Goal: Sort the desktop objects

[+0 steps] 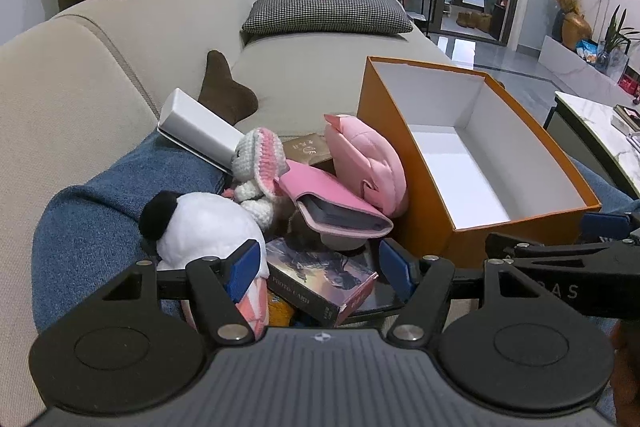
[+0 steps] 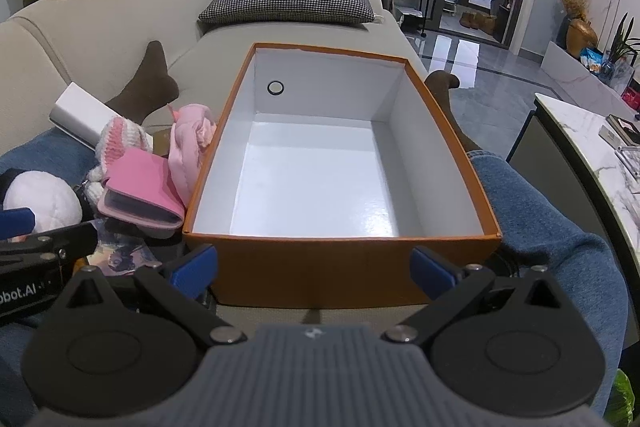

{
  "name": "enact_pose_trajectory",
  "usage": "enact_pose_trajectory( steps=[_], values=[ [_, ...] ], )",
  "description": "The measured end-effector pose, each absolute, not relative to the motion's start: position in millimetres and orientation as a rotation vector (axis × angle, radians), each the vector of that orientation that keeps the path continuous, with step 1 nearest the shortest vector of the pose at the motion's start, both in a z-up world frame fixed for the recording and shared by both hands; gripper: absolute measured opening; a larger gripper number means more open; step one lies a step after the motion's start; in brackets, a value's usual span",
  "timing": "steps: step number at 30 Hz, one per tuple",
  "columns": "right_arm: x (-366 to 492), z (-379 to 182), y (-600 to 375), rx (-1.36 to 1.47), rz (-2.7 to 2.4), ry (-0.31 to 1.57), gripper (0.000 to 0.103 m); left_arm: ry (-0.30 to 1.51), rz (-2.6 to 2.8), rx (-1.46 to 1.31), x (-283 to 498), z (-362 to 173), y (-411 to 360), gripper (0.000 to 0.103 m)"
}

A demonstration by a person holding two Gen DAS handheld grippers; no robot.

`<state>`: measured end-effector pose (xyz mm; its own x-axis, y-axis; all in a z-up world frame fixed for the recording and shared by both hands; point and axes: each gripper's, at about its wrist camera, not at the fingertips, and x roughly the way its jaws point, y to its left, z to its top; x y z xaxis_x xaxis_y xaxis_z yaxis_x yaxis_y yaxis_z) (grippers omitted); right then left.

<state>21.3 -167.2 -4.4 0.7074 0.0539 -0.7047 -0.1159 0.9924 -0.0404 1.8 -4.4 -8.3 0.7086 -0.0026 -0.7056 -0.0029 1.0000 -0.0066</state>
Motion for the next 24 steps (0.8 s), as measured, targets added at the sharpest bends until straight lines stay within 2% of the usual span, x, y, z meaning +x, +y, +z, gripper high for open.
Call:
enact_pose_trajectory(
  steps=[24],
  values=[
    [21.4,-6.5,-168.5,-0.090,0.100,0.781,0.102,0.795,-0.001,-0.014,1.2,-10.0,-5.0,0.078]
  ],
)
